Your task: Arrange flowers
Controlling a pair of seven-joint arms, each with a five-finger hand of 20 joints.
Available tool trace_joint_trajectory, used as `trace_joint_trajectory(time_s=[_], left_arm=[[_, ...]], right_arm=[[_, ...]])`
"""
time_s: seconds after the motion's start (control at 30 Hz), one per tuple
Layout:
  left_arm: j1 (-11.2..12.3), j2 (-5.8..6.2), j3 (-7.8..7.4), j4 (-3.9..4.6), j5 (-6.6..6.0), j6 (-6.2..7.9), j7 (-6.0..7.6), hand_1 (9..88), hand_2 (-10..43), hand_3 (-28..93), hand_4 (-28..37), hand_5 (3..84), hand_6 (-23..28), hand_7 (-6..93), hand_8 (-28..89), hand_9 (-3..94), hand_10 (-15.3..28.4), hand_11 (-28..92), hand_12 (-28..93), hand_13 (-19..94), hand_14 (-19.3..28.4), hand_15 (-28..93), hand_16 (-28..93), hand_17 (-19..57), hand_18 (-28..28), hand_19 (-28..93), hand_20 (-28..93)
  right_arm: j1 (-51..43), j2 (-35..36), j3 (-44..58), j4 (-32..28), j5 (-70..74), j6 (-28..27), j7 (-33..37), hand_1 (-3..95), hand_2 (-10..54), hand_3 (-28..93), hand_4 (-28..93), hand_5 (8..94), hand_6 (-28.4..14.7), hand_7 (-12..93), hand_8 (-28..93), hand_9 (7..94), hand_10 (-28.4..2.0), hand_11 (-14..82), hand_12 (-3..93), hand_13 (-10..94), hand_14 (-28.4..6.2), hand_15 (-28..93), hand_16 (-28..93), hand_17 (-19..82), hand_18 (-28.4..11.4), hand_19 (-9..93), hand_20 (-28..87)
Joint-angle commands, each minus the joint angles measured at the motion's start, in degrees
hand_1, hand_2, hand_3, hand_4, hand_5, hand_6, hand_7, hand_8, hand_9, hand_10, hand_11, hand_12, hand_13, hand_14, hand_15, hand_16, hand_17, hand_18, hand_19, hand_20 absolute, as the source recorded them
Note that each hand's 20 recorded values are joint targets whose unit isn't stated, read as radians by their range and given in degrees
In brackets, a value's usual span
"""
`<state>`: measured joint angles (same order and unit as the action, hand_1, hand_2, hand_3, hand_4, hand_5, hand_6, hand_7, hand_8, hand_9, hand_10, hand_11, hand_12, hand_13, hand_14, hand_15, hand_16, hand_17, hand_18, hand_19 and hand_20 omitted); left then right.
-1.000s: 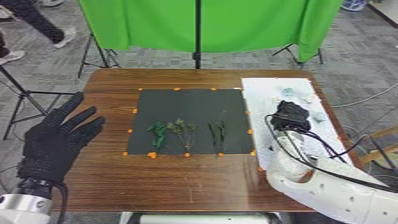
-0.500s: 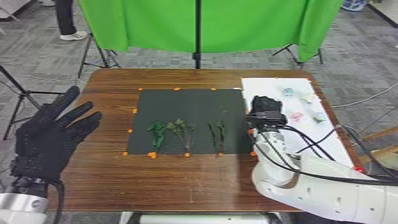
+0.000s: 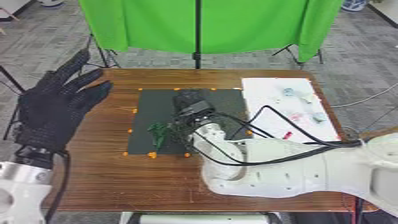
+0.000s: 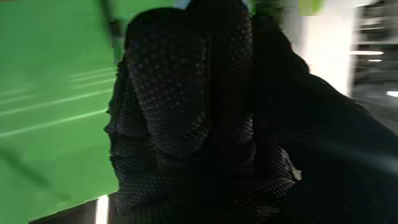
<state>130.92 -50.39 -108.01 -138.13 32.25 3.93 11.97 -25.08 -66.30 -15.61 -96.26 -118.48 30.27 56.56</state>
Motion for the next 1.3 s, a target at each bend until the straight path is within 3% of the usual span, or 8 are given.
trace_joint_trajectory(time_s=[0.03,0.07,0.13,0.2,0.33,0.53,0.87,1.3], left_arm=[[-13.05,2.85,5.33,3.82,-0.28,-4.93,-7.11,19.0,7.5,74,-28.3,26.6,4.9,15.2,-11,23.9,18.0,19,12,16,26.2,45,-6,-13.8,23.6,50,25],[-13.41,2.05,4.82,3.77,-0.64,-5.36,-9.85,19.0,7.5,74,-28.3,26.6,4.9,15.2,-11,24.0,18.0,19,12,16,26.3,45,-6,-13.8,23.6,50,25],[-13.02,2.26,4.52,4.10,-0.55,-6.64,-8.41,19.1,7.5,74,-28.3,26.6,4.9,15.2,-11,24.0,18.0,19,12,16,26.3,45,-6,-13.8,23.6,50,25],[-12.39,2.12,3.73,3.84,-0.60,-6.65,-9.19,19.2,7.5,74,-28.3,26.6,4.9,15.1,-11,24.0,17.9,19,12,16,26.3,45,-6,-13.8,23.5,50,25],[-14.09,2.79,5.14,4.23,-0.74,-5.56,-9.02,19.2,7.5,74,-28.3,26.6,4.9,15.1,-11,24.0,17.9,19,12,16,26.3,45,-6,-13.8,23.6,50,25],[-10.03,3.48,3.14,2.65,-0.48,-4.50,-5.00,19.4,7.4,74,-28.3,26.6,4.9,15.0,-11,24.0,17.9,19,12,16,26.3,45,-6,-13.8,23.5,50,25],[-13.07,3.31,5.28,4.09,-0.72,-5.87,-7.41,19.4,7.3,75,-28.3,26.6,4.9,15.0,-11,23.9,17.9,19,13,16,26.1,45,-6,-13.8,23.6,50,25],[-11.35,2.65,4.38,3.75,-0.88,-5.90,-7.26,20.2,7.0,75,-28.3,26.6,4.9,15.1,-11,23.9,17.9,19,13,16,26.1,45,-6,-13.7,23.5,50,25]], right_arm=[[6.81,-7.39,-6.47,1.05,2.89,3.43,0.04,54.6,-9.5,70,-28,86.3,1.5,18,3,93.7,-6.5,22.1,23.9,86,-3.2,55,21,33,-16.9,87,13],[4.80,-7.48,-4.90,1.13,3.74,1.57,-1.31,54.5,-9.5,70,-28,86.2,1.7,18,3,93.7,-6.5,22.0,24.0,86,-3.2,56,21,33,-16.9,87,13],[7.79,-9.04,-8.01,1.34,4.66,2.45,-0.58,54.2,-9.5,70,-28,86.0,2.0,18,3,93.7,-6.0,21.4,24.1,85,-3.0,56,21,32,-16.7,87,14],[6.45,-9.02,-6.83,1.07,5.26,1.65,-1.43,54.1,-9.5,70,-28,85.9,2.4,18,3,93.7,-5.9,21.1,24.3,85,-3.0,57,21,32,-16.6,86,14],[6.43,-8.06,-5.81,0.89,11.38,1.02,-5.66,53.8,-9.5,69,-28,85.4,3.6,18,2,93.7,-5.4,21.1,24.1,84,-2.7,57,21,30,-16.4,85,15],[9.64,-9.08,-9.42,1.67,18.28,4.85,-11.43,55.0,-9.5,65,-28,83.0,6.5,17,-2,93.7,-3.2,15.5,25.0,82,-1.6,59,21,28,-15.1,81,22],[7.85,-8.57,-7.17,1.83,19.95,4.67,-10.80,55.4,-8.9,61,-28,80.2,8.9,16,-5,93.2,-1.5,7.6,23.9,82,-0.9,59,20,28,-14.2,79,26],[6.32,-7.96,-4.87,1.23,20.13,-0.09,-8.72,54.7,-9.5,49,-28,59.7,8.4,18,-16,87.1,-2.2,11.3,20.2,80,-1.2,61,19,27,-14.4,80,27]])
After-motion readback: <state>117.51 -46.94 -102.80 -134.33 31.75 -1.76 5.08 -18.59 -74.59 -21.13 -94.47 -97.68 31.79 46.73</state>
